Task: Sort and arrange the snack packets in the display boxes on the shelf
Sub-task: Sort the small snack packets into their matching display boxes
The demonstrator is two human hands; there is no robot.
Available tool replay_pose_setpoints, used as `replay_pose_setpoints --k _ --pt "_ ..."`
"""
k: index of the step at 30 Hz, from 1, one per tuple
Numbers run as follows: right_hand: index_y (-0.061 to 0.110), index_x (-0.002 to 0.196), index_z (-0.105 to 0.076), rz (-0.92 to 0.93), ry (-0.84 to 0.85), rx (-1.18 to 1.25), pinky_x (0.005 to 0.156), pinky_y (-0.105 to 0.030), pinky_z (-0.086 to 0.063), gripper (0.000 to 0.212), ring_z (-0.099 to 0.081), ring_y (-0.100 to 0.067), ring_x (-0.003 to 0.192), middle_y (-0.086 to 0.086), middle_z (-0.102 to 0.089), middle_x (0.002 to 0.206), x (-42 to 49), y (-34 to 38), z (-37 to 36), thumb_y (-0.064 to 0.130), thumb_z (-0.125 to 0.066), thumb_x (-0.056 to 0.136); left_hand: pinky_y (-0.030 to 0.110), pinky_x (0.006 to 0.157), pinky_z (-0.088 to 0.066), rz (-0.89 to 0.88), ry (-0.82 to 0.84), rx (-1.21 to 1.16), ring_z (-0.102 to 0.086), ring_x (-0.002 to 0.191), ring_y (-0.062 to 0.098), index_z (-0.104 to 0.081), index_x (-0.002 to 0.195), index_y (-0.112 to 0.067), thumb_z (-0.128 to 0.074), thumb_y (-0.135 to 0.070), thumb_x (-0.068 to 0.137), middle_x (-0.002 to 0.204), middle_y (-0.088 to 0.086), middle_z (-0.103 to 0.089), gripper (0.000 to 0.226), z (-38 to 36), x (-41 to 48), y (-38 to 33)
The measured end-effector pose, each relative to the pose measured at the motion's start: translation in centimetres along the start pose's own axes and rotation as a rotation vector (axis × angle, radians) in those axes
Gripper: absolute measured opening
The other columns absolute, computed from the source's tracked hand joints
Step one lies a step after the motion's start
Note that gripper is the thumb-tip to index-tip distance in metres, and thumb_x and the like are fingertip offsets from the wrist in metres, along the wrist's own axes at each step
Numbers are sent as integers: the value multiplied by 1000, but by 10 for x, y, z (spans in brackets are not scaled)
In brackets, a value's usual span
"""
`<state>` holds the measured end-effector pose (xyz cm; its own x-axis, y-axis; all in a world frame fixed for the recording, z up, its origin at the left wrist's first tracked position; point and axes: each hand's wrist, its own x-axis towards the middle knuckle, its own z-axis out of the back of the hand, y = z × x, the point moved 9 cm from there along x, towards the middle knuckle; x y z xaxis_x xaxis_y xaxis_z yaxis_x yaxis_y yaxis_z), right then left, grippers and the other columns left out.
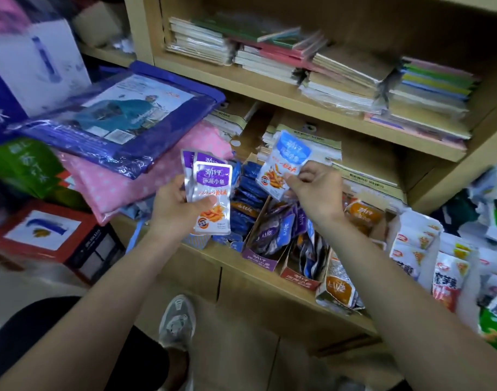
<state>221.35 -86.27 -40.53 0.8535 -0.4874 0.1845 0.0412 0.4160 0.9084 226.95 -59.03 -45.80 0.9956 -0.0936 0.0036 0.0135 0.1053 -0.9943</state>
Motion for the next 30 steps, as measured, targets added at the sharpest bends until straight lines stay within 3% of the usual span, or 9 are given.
replay_pose_setpoints --k 7,10,14,17,20,23,26,28,30 --pt "16 67 -68 94 62 -232 66 -47 -61 23 -74 -19 65 -7 -73 70 32 3 -41 15 -76 88 40 72 -62 22 -48 -52 -76 78 17 -66 108 -5 -79 0 80 91 1 -76 31 18 12 1" --pt "3 70 -72 114 60 -241 69 -47 -61 21 -73 -24 67 -10 -74 71 37 8 -47 14 -76 88 37 71 -62 22 -49 -64 -75 76 14 -66 107 -7 -79 0 81 91 -1 -76 31 21 13 -2" --pt "6 68 -73 150 200 -533 60 -30 -48 24 -62 -18 61 -6 -68 65 34 7 -67 16 -72 90 35 69 -62 24 -50 -82 -76 78 14 -66 108 -9 -79 -3 81 93 -1 -77 31 25 10 -7" --pt "5 90 -76 157 336 -706 53 -18 -35 20 -57 -15 65 2 -61 66 31 6 -81 24 -72 92 34 70 -62 18 -48 -82 -76 78 14 -67 107 -10 -80 -4 81 93 -1 -77 30 27 8 -10" --pt "12 122 -67 145 364 -609 60 -23 -43 41 -61 -15 73 0 -65 78 29 18 -78 28 -78 86 37 73 -62 8 -46 -69 -76 81 15 -68 109 -9 -80 -4 81 95 1 -77 30 31 8 -12" --pt "17 98 -69 252 256 -559 63 -31 -52 20 -62 -16 68 -2 -65 74 16 36 -66 23 -81 83 36 73 -62 6 -47 -78 -76 82 14 -67 110 -10 -80 -5 82 95 -1 -77 31 34 7 -13" --pt "20 76 -69 349 286 -625 60 -19 -51 15 -60 -2 61 9 -64 67 -11 39 -70 23 -81 84 34 71 -62 -2 -50 -81 -75 81 12 -67 110 -11 -80 -6 82 96 -3 -77 31 34 4 -16" --pt "18 92 -76 352 459 -689 73 -20 -56 11 -66 -2 73 9 -71 82 -30 25 -85 25 -80 85 30 68 -61 -6 -45 -77 -75 81 10 -67 108 -14 -79 -8 83 96 -5 -77 29 33 3 -17" --pt "16 117 -73 367 564 -805 86 -28 -53 37 -65 -15 97 -1 -72 104 -37 9 -98 31 -80 84 28 66 -60 -8 -36 -81 -75 82 10 -66 106 -18 -79 -8 84 96 -5 -76 27 33 1 -18"
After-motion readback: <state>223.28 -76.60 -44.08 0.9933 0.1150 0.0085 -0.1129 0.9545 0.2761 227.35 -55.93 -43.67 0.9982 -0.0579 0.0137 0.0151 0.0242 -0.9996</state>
